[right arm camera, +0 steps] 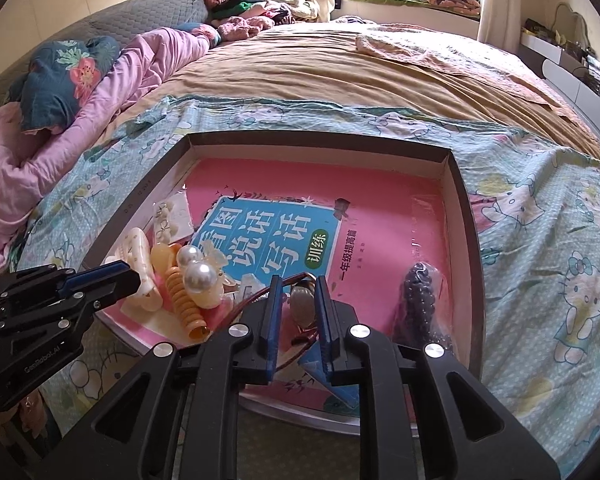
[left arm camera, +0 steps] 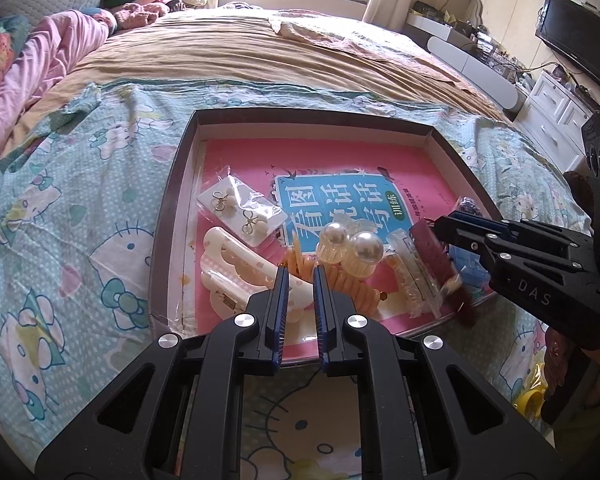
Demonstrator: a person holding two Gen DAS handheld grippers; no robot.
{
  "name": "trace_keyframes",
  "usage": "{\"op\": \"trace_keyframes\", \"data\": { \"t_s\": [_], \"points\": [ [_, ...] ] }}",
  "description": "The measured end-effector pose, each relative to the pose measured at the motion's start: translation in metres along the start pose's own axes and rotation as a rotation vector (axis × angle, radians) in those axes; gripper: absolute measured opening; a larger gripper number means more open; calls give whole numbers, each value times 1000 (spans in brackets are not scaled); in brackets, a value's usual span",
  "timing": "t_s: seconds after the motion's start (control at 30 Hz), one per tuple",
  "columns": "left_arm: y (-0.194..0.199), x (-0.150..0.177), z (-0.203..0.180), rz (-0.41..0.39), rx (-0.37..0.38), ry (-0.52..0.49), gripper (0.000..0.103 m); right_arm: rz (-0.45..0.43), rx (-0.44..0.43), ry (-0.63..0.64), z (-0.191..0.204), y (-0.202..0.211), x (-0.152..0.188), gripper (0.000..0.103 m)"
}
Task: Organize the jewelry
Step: 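Lower the hair tie and watch into the tray and open both grippers, then withdraw both grippers from the tray toward the last bags on the bed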
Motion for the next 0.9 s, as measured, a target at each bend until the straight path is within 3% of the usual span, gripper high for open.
{"op": "trace_keyframes", "data": {
  "t_s": [0.3,0.43,0.6,0.7,0.77,0.9],
  "points": [
    [4,-2,0,-5,-6,-3,6,-32,-12,-41,-8,22,-1,45],
    [8,-4,-2,-3,-10,-3,24,-52,-13,-61,-14,32,-3,57],
    [17,-8,-4,-10,-18,-3,36,-81,-22,-97,-19,47,-6,72],
    [25,-11,-5,-22,-25,-4,47,-94,-24,-108,-21,57,-6,72],
    [30,-12,-5,-29,-35,-2,63,-103,-26,-113,-22,63,-6,73],
    [42,-14,-4,-46,-48,6,75,-121,-28,-116,-22,76,-4,75]
  ]
}}
Point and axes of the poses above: each gripper's, at about its wrist camera, not at the fingertips, and y roughly against the way its jaws point, z to its left, x to its underside, the point moved 9 cm from there along -y, roughly the way its jaws point, and after that the axes turned 15 degrees about -y, right-handed, at the moved point
